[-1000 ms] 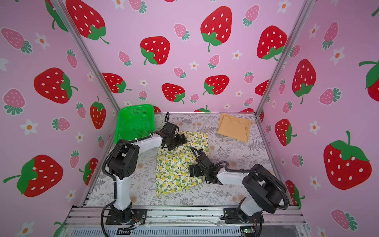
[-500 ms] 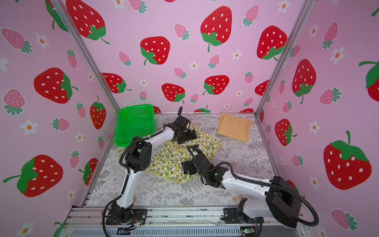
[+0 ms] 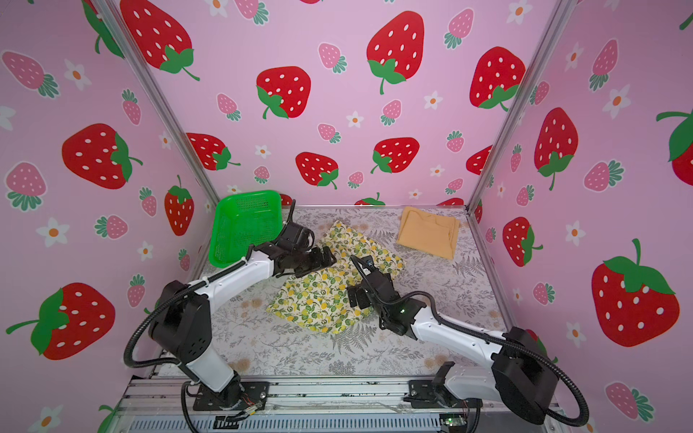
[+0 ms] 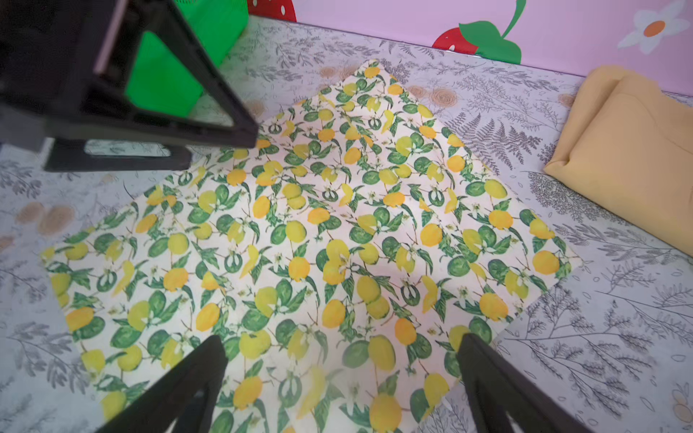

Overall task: Fold and stack skirts
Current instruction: Rotate the skirt at the center of the table, then turn over the skirt at the center of the table.

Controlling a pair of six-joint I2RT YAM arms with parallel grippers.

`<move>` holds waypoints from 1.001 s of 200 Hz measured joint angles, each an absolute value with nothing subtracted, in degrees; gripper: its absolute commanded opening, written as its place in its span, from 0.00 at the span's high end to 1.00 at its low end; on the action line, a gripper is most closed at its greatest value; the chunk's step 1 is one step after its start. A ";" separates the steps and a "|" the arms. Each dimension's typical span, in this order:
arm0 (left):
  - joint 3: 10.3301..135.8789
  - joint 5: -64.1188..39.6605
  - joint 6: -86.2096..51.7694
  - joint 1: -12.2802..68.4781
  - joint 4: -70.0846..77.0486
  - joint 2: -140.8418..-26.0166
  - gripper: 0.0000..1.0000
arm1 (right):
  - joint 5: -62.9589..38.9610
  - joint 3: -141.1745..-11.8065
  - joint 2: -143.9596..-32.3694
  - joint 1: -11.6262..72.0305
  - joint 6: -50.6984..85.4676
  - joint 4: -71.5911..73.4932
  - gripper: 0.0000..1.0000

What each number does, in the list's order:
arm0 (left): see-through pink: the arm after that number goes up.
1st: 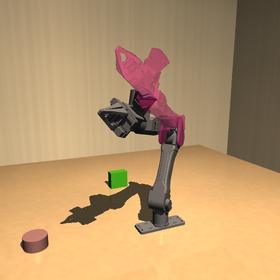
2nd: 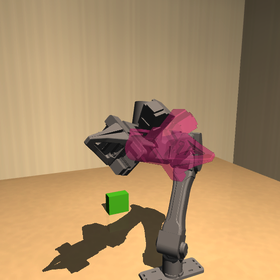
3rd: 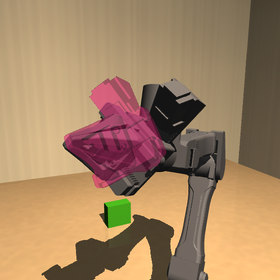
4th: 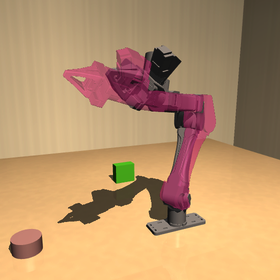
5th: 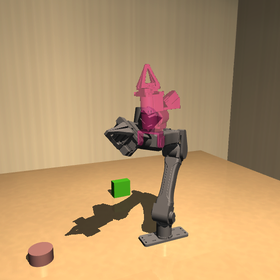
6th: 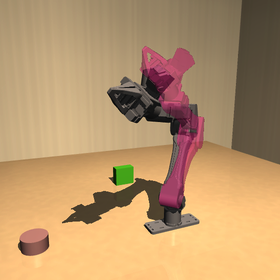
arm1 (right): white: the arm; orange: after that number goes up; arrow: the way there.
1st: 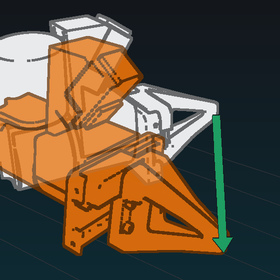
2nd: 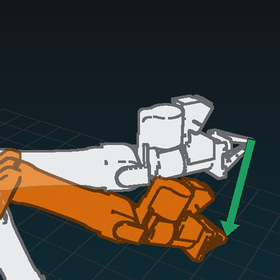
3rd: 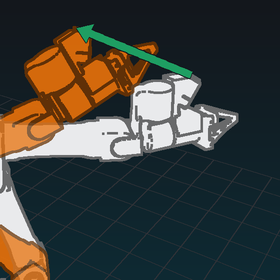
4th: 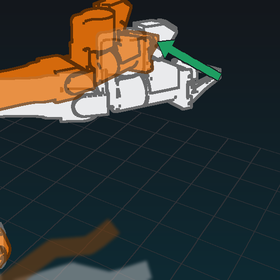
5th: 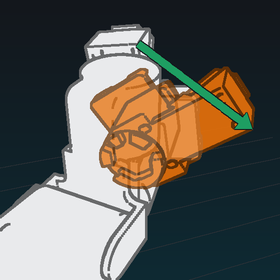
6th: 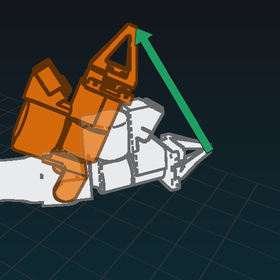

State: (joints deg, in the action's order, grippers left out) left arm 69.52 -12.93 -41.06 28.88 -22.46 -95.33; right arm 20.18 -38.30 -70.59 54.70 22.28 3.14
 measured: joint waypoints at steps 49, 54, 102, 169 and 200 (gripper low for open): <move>53.32 -12.88 -44.49 30.76 -20.91 -83.96 0.01 | 17.50 -35.33 -69.56 55.35 18.26 2.07 0.00; 52.21 -12.62 -44.95 30.81 -20.80 -82.78 0.01 | 17.26 -35.33 -69.58 55.72 17.96 2.09 0.00; 42.33 -7.40 -49.45 29.76 -20.34 -72.82 0.01 | 15.53 -34.83 -70.22 60.53 15.88 2.85 0.00; 30.65 -4.62 -53.80 16.40 -18.13 -65.67 0.01 | 15.22 -35.05 -74.83 67.18 13.34 3.33 0.00; 30.33 -6.22 -53.23 11.88 -16.21 -68.29 0.05 | 15.62 -36.23 -76.84 68.86 13.04 3.40 0.00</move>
